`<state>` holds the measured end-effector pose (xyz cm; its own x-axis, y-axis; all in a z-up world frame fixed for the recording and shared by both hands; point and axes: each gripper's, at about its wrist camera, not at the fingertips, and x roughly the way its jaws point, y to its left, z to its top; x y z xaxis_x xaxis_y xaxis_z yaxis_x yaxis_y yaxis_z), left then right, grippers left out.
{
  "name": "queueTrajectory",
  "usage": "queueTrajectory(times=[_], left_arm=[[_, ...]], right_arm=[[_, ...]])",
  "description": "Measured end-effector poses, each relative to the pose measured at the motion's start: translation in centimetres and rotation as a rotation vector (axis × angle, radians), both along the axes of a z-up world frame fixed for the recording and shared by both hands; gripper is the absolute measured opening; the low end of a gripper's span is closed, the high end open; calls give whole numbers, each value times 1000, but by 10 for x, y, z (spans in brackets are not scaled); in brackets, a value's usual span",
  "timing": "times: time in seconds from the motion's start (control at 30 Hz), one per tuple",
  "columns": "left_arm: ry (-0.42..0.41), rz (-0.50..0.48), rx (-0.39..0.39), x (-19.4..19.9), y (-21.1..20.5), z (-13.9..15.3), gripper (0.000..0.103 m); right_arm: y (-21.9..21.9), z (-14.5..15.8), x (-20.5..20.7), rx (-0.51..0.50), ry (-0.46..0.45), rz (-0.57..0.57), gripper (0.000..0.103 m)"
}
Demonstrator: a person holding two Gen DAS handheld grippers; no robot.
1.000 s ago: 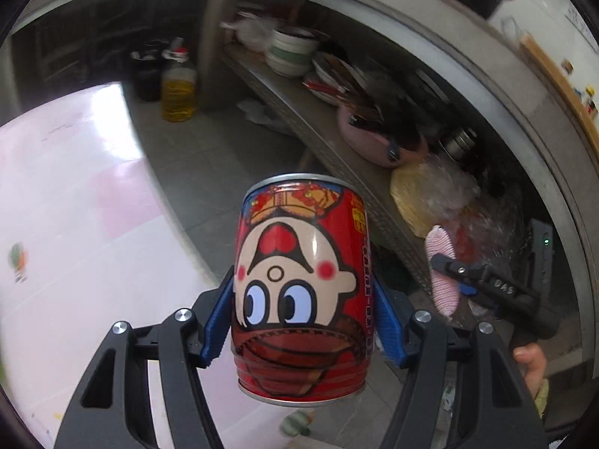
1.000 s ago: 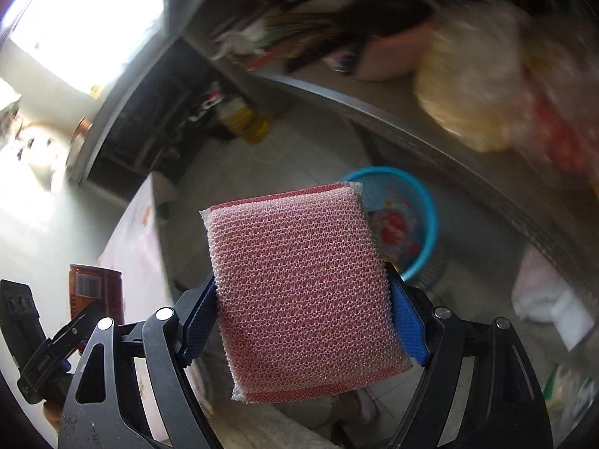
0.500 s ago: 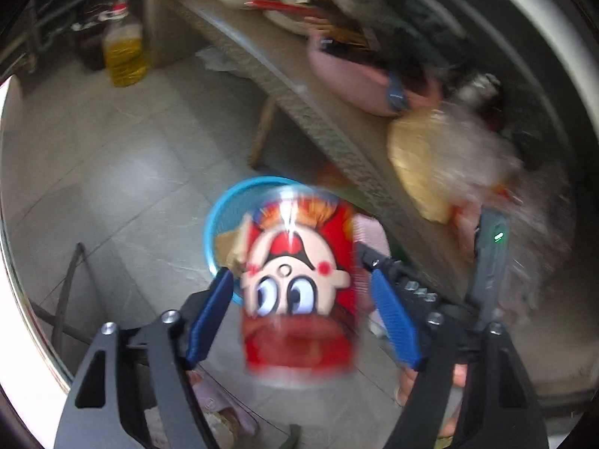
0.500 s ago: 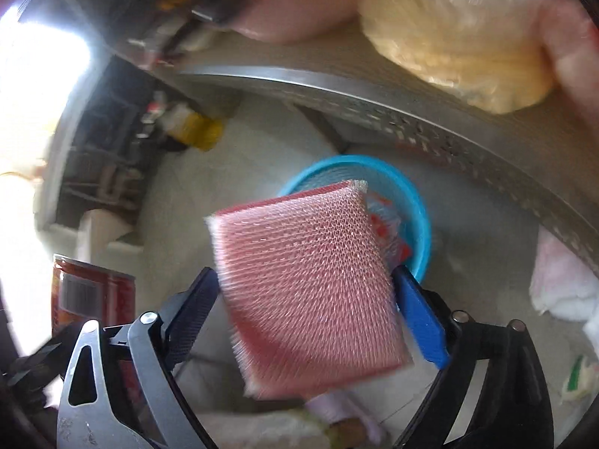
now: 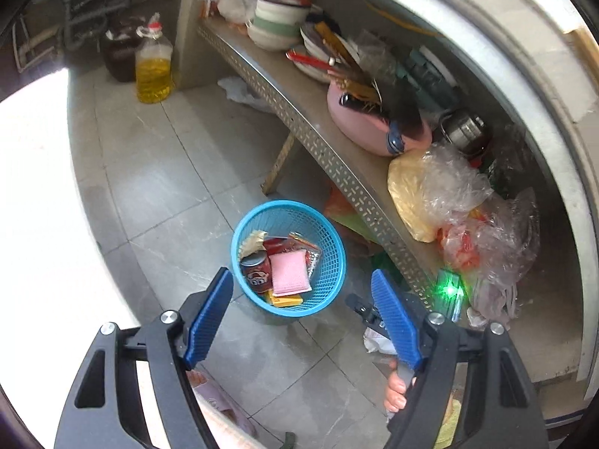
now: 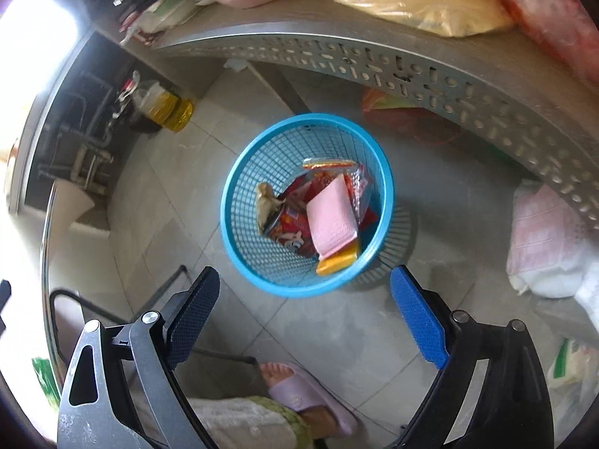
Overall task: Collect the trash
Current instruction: 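Carry can and sponge to the blue wastebasket and open both tools, then return both tools to the table toward the green bottle and toothpaste box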
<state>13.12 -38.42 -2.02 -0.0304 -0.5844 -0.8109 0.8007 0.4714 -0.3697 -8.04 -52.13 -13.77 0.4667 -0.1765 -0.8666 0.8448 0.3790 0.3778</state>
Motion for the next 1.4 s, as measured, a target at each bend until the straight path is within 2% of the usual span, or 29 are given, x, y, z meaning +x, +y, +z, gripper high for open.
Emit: queueTrajectory(times=[0.2, 0.37, 0.57, 0.77, 0.93, 1.03, 1.23, 1.4], left_arm=[[-21, 44, -45, -1, 55, 26, 77], [-77, 109, -107, 0, 116, 53, 85], [-134, 244, -181, 5, 205, 76, 90], [-217, 400, -212, 2, 300, 85, 91], [-231, 527, -234, -4, 371, 83, 91], [-226, 609, -225, -9, 410, 76, 91], [-276, 735, -155, -15, 450, 66, 92], [-272, 850, -85, -5, 478, 52, 91]], right_arm=[[27, 34, 10, -87, -22, 98, 89], [48, 75, 24, -127, -110, 204, 89], [73, 121, 43, -148, -217, 316, 89], [109, 145, 81, -118, -251, 461, 89], [142, 153, 123, -54, -289, 598, 89], [175, 151, 162, -9, -282, 719, 89], [256, 147, 240, 142, -272, 964, 89], [327, 122, 312, 296, -196, 1067, 89]])
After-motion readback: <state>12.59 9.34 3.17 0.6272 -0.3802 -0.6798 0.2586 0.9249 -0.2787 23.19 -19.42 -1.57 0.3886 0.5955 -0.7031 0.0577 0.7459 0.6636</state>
